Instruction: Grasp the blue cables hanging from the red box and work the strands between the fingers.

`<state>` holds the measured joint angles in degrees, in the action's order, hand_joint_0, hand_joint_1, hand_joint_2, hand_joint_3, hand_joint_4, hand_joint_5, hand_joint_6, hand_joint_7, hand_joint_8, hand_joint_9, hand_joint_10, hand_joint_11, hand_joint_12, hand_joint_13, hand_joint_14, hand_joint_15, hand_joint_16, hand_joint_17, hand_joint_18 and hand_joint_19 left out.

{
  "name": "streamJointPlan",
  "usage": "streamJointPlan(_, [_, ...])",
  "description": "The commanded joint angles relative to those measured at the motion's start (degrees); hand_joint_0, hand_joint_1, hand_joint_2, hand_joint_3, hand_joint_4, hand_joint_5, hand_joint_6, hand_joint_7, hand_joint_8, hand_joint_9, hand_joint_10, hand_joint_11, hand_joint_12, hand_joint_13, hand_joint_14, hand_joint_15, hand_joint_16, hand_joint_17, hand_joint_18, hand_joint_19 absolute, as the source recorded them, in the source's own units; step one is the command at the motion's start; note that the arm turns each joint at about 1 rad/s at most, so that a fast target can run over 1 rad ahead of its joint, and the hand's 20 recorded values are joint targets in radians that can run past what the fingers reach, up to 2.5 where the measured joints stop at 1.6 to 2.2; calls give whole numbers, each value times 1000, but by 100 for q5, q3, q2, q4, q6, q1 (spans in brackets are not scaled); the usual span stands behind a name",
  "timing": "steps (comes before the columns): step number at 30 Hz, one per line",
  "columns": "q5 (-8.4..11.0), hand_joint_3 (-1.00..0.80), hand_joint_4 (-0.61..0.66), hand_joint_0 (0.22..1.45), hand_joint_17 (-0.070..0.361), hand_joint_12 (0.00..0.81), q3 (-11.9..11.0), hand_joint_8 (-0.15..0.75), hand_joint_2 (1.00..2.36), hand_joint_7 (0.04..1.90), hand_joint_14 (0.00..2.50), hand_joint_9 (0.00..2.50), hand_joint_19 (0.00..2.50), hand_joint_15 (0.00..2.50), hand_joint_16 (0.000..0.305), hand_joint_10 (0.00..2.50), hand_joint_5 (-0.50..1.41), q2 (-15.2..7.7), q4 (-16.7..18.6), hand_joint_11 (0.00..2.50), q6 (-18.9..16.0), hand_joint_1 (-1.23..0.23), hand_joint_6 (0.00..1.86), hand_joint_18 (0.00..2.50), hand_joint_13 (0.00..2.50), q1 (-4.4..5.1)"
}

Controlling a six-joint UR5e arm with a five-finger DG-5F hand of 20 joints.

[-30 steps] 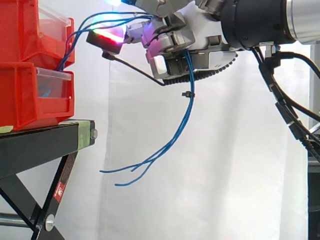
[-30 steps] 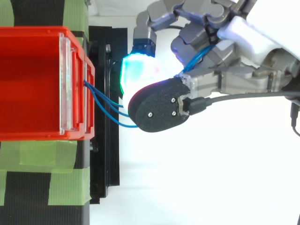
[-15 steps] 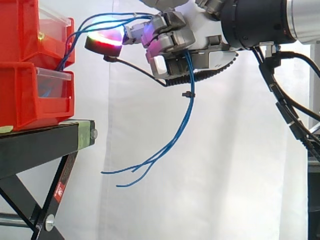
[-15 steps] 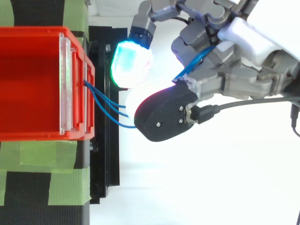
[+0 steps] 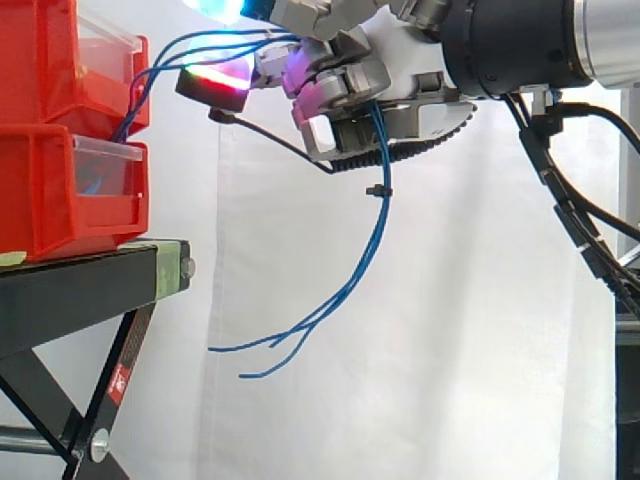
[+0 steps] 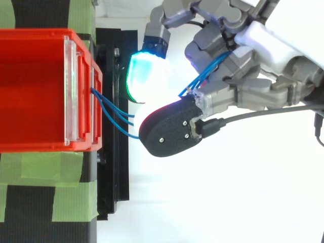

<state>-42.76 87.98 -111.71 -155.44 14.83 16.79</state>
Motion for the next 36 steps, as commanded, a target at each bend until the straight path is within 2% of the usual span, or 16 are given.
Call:
streamJointPlan(1, [-5, -1000, 293, 779, 174, 588, 0, 499, 1000, 987, 2500, 1727, 721, 1564, 232, 2500, -225, 0, -4, 2500, 2, -827, 1013, 2458, 1855, 0])
streamJointPlan(5, [-5, -1000, 320, 698, 174, 588, 0, 499, 1000, 968, 2500, 1727, 721, 1564, 232, 2500, -232, 0, -4, 2500, 11, -816, 1031, 2458, 1855, 0])
streamJointPlan(9, [-31, -1000, 303, 744, 174, 588, 0, 499, 1000, 986, 2500, 1727, 721, 1564, 232, 2500, -228, 0, -74, 2500, 160, -851, 978, 2458, 1855, 0])
streamJointPlan(13, [-66, -1000, 270, 850, 174, 588, 0, 499, 1000, 1045, 2500, 1727, 721, 1564, 232, 2500, -228, 0, -109, 2500, 336, -877, 771, 2458, 1855, 0])
streamJointPlan(15, [-75, -1000, 261, 854, 174, 588, 0, 499, 1000, 1079, 2500, 1727, 721, 1564, 232, 2500, -228, 0, -127, 2500, 459, -879, 676, 2458, 1855, 0])
streamJointPlan(17, [-75, -1000, 260, 821, 174, 588, 0, 499, 1000, 1131, 2500, 1727, 721, 1564, 232, 2500, -210, 0, -144, 2500, 521, -883, 471, 2458, 1855, 0])
streamJointPlan(19, [-84, -1000, 262, 802, 174, 588, 0, 499, 1000, 1142, 2500, 1727, 721, 1564, 232, 2500, -208, 0, -179, 2500, 600, -885, 443, 2458, 1855, 0])
streamJointPlan(21, [-93, -1000, 264, 790, 174, 588, 0, 499, 1000, 1139, 2500, 1727, 721, 1564, 232, 2500, -208, 0, -197, 2500, 653, -887, 439, 2458, 1855, 0])
streamJointPlan(27, [-207, -1000, 247, 907, 174, 588, 0, 499, 1000, 1124, 2500, 1727, 721, 1564, 232, 2500, -210, 0, -197, 2500, 723, -888, 529, 2458, 1855, 0])
streamJointPlan(31, [-224, -1000, 236, 994, 174, 588, 0, 499, 1000, 1054, 2500, 1727, 721, 1564, 232, 2500, -212, 0, -197, 2500, 714, -869, 696, 2458, 1855, 0])
streamJointPlan(36, [-233, -1000, 238, 985, 174, 588, 0, 499, 1000, 1022, 2500, 1727, 721, 1564, 232, 2500, -204, 0, -197, 2500, 714, -840, 762, 2458, 1855, -9])
